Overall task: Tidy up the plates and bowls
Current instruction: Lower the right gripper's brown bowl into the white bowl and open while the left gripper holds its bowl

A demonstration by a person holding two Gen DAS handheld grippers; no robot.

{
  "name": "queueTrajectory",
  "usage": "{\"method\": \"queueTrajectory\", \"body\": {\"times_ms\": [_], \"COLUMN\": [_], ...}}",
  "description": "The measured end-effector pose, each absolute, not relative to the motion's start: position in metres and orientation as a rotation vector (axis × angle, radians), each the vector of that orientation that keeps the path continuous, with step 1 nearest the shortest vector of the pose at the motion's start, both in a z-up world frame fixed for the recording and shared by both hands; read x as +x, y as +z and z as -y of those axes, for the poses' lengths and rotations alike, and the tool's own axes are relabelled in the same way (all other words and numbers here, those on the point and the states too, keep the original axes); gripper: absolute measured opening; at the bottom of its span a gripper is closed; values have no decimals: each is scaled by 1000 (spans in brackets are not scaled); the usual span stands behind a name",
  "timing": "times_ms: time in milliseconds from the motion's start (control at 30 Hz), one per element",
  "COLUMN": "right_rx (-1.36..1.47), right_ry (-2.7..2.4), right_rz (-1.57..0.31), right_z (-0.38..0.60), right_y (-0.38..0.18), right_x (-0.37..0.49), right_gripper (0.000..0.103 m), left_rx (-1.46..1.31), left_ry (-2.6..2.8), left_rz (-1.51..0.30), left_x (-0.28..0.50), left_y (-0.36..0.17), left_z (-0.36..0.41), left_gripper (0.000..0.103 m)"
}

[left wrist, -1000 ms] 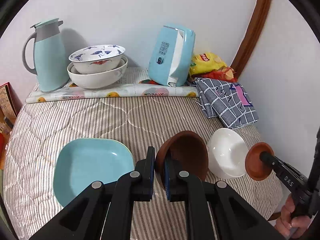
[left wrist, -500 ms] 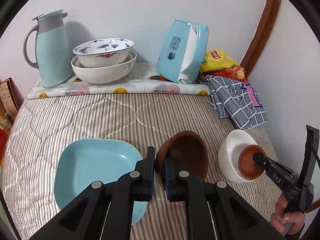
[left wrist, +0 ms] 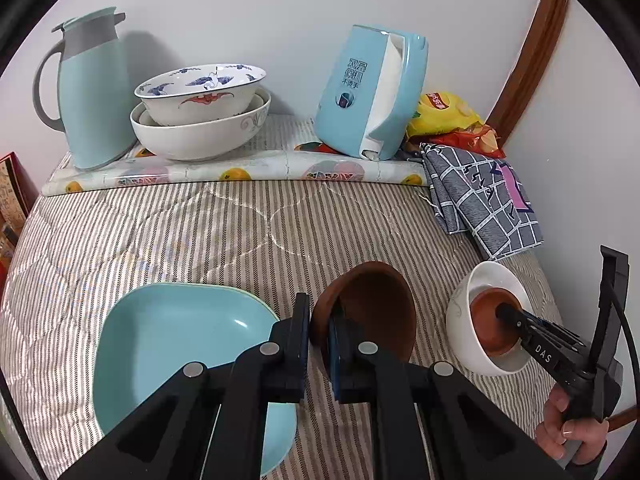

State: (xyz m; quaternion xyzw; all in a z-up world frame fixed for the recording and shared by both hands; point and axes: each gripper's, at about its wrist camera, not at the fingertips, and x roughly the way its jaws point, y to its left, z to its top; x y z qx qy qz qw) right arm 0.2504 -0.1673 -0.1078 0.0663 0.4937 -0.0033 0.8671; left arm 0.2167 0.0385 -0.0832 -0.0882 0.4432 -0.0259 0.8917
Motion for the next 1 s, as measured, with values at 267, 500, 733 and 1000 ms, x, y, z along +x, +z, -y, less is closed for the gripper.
{"method": "queueTrajectory", "body": {"times_ms": [267, 500, 733, 1000], "right_rx": [70, -37, -114, -168], "right_ry": [1, -30, -57, -81], "right_rz": [-1062, -1089, -1106, -1097], "right_z": [158, 146, 137, 132], "right_y": [-112, -117, -121, -124], "right_x": [258, 263, 265, 265], "right_gripper": [9, 11, 17, 20], "left_rx": [-186, -191, -204, -206], "left_ry": [-65, -72, -80, -85], "left_rz": [-928, -939, -940, -942], "left_x": [223, 226, 226, 226], "left_y": [-89, -95, -96, -96], "left_z": [-39, -41, -44, -46], "left_gripper": [9, 9, 9, 9]}}
